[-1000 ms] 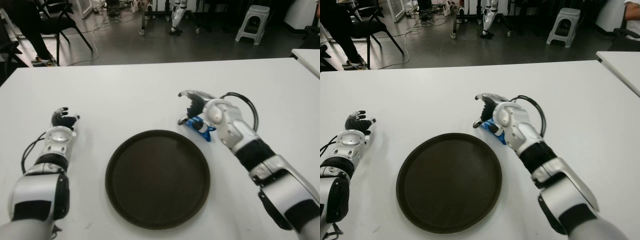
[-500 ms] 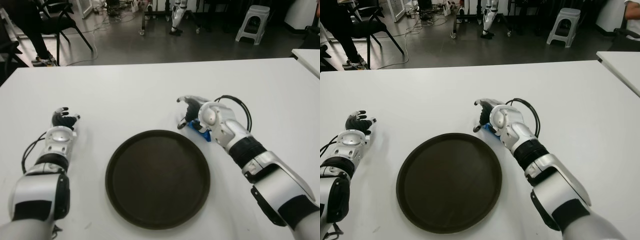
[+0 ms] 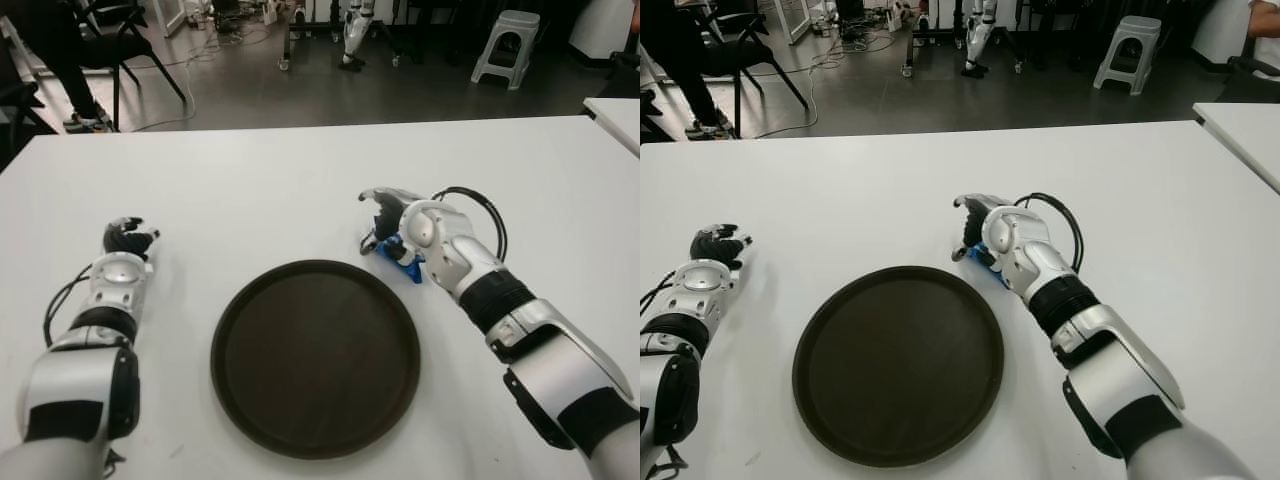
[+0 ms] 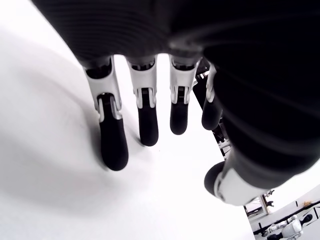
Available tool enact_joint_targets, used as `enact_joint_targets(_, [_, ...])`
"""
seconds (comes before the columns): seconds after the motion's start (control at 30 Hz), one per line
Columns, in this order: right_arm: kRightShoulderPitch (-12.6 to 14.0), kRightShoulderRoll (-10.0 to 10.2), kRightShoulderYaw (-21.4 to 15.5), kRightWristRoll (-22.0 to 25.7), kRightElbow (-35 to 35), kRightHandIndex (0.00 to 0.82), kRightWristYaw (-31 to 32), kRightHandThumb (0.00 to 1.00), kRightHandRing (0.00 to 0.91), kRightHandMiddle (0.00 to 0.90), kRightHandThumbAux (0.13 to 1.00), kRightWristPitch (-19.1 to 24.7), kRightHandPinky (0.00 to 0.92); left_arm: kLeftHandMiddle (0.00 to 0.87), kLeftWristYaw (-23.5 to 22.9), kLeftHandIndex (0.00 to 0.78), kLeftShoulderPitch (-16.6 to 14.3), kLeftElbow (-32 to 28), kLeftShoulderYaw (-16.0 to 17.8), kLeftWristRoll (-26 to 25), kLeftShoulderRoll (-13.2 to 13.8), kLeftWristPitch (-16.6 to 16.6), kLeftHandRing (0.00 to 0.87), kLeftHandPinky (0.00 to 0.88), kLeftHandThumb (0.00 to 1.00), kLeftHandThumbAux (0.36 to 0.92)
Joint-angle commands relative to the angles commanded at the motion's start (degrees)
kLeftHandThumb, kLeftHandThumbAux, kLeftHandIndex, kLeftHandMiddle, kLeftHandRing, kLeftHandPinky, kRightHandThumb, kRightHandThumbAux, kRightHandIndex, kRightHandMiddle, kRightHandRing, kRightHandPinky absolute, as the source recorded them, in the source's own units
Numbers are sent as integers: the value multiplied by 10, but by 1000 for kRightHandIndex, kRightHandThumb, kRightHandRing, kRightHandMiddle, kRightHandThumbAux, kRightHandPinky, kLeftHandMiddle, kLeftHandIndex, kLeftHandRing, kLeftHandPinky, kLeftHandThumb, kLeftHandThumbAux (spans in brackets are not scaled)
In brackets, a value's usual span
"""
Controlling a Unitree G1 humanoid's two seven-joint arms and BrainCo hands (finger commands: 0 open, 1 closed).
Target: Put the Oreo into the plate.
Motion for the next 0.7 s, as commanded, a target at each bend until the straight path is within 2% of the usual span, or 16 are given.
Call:
enact_joint_targets(0.17, [-1, -1, 5, -11, 2, 17, -7, 0, 16, 68, 793, 20, 0, 178, -1, 395, 0, 0, -4, 3, 1, 1, 182, 169, 671, 724])
enact_joint_targets(0.53, [1, -5, 4, -20, -7, 18, -17, 0, 1, 31, 830, 43, 0, 166, -2, 398, 0, 0, -5, 4, 0, 1, 172, 161, 677, 724])
enact_joint_targets(0.7, [-3, -14, 12, -31, -13, 16, -19, 0, 0, 16, 840, 44, 0, 174, 0, 399, 0, 1, -6, 5, 0, 1, 175, 158, 679, 722])
